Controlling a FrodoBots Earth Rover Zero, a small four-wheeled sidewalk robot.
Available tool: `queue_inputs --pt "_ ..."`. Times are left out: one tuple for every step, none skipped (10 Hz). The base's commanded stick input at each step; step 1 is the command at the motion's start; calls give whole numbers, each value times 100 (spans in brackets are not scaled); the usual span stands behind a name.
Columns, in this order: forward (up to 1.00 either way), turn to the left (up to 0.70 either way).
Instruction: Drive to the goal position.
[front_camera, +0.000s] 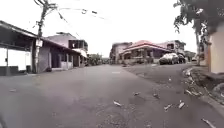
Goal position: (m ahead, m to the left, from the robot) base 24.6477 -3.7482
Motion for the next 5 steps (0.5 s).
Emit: queue_inputs --pt "100 0" --pt "100 0" --pt "100 0" --pt "100 0" --pt "100 0"
